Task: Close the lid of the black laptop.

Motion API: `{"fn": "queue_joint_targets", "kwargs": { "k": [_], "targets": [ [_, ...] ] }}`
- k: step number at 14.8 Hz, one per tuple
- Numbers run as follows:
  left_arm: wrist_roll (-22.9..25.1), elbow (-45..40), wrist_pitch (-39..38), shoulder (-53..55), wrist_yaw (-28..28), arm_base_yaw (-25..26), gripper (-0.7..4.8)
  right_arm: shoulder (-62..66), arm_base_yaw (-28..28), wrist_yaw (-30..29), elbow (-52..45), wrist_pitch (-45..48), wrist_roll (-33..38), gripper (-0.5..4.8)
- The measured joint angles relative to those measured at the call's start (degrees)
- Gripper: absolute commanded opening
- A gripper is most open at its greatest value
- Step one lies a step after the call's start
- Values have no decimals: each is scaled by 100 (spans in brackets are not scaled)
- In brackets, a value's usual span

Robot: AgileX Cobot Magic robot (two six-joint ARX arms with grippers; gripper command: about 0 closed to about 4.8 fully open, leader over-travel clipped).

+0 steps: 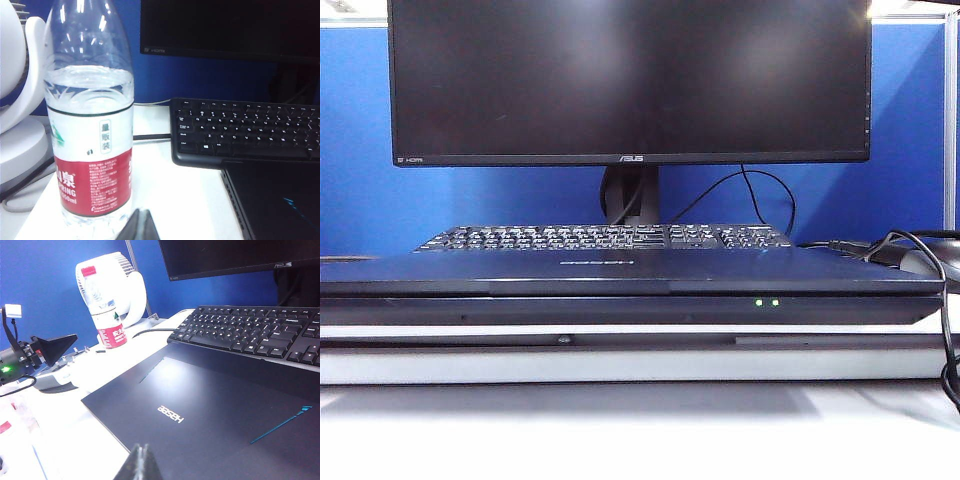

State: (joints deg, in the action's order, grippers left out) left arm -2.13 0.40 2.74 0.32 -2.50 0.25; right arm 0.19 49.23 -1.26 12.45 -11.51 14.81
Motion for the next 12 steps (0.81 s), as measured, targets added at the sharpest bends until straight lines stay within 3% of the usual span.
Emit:
{"fn": "queue_joint_targets", "kwargs": {
  "k": [12],
  "targets": [
    [0,0,0,0,0,0,-4,0,0,4,0,-20,-151,-5]
  ]
}}
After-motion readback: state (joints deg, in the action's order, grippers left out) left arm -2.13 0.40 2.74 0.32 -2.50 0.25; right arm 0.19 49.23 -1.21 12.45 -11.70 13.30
